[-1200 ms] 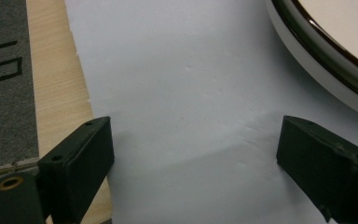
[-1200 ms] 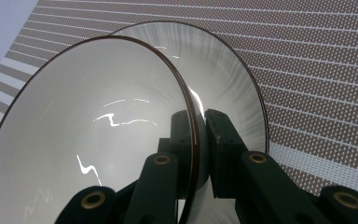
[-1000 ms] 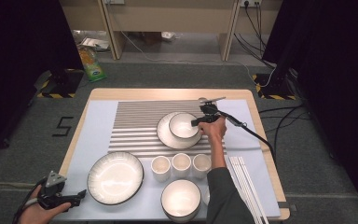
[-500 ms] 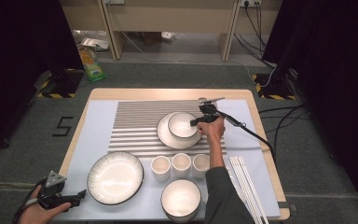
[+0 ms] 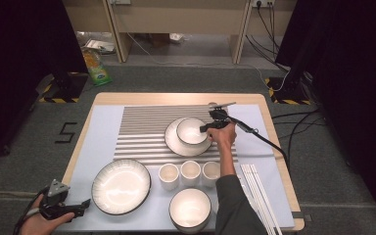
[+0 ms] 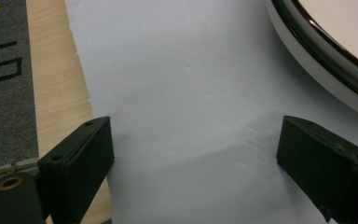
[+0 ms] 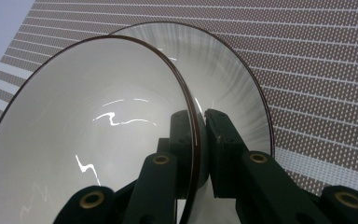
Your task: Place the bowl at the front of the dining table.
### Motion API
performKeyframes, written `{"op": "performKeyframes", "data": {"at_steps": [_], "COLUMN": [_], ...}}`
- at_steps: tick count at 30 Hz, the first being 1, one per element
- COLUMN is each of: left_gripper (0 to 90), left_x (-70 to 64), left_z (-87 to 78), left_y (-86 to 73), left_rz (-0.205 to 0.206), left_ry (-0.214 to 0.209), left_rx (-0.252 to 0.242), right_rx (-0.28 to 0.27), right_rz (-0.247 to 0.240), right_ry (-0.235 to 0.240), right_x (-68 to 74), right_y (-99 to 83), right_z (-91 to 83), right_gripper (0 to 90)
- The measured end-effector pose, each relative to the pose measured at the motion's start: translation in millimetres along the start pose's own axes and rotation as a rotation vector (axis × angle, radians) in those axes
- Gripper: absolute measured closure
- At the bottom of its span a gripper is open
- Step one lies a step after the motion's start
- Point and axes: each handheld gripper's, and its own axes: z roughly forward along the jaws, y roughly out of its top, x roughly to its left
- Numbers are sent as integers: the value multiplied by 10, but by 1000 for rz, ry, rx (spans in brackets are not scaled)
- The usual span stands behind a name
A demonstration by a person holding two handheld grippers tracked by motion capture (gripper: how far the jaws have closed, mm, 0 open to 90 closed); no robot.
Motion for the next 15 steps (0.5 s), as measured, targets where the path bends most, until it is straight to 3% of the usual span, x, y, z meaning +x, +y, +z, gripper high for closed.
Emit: {"op": "performKeyframes", "data": {"at_steps": [6, 15], "left_gripper": [99, 99], "left_x": [-1, -1], "left_z": [0, 0], "left_y": [-1, 0], "left_rz": [0, 1], "left_ry": [0, 1], "left_rx": [0, 0], "right_rx": [-10, -66], "right_rz": [-5, -11], "right_ry": [-9, -2], "right_x": [-2, -19], "right_y": [-2, 6], "right_z": [-22, -259], "right_gripper": [784, 713]}}
